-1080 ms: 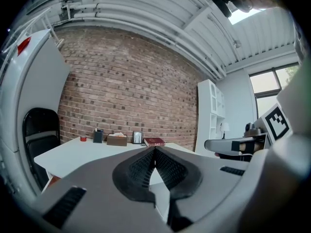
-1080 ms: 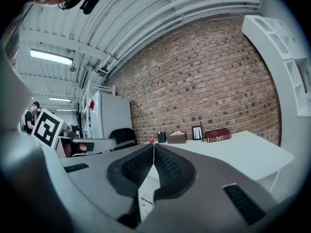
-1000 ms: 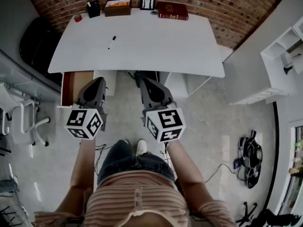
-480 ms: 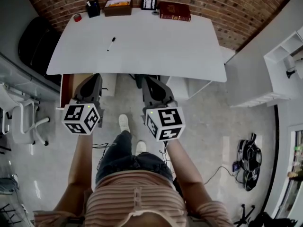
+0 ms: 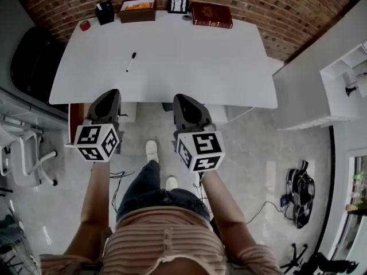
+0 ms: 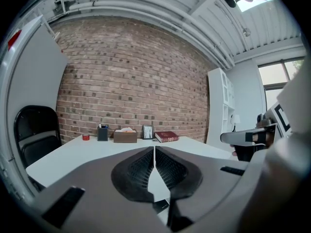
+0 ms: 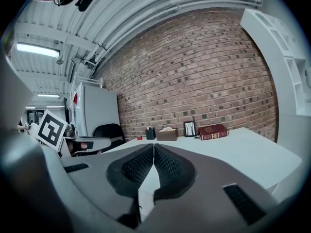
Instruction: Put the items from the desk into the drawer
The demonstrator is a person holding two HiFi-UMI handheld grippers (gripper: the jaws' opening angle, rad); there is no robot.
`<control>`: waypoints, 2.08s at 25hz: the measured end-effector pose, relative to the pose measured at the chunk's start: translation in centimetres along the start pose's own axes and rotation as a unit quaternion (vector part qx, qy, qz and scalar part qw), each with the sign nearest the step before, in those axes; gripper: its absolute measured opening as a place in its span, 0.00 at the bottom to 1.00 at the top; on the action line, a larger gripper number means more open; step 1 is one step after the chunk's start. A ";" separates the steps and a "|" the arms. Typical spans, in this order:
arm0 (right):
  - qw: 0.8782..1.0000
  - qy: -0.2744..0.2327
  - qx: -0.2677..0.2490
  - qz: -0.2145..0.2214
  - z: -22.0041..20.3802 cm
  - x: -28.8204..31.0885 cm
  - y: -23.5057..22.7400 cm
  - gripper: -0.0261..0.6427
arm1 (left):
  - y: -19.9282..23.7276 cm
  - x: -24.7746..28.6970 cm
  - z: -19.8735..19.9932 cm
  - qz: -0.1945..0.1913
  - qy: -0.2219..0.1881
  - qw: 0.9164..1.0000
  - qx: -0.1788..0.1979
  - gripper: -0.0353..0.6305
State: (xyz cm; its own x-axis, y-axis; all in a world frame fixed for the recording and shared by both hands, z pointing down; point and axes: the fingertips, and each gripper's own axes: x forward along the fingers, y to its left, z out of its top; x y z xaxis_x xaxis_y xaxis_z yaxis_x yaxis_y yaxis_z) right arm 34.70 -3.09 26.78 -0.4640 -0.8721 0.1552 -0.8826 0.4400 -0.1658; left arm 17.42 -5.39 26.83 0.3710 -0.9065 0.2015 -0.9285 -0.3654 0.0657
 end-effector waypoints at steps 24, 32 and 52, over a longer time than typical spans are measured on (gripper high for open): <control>0.996 0.072 0.013 -0.049 -0.7 20.4 -2.7 0.07 | 13.3 19.5 -6.8 -0.051 0.171 0.984 -0.003 0.17; 0.993 0.099 0.022 -0.063 -2.0 23.4 -3.8 0.06 | 14.3 23.5 -10.2 -0.071 0.226 0.971 -0.013 0.19; 0.983 0.169 0.028 -0.061 -5.4 29.5 -5.1 0.06 | 15.7 29.3 -15.2 -0.065 0.335 0.940 0.020 0.20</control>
State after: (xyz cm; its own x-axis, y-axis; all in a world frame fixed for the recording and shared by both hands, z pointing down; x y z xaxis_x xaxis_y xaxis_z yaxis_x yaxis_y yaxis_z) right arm 25.14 -29.88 37.48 -0.3627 -0.7925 0.4903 -0.9318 0.3160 -0.1785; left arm 13.49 -34.49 48.61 0.3771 -0.5213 0.7655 -0.8692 -0.4846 0.0982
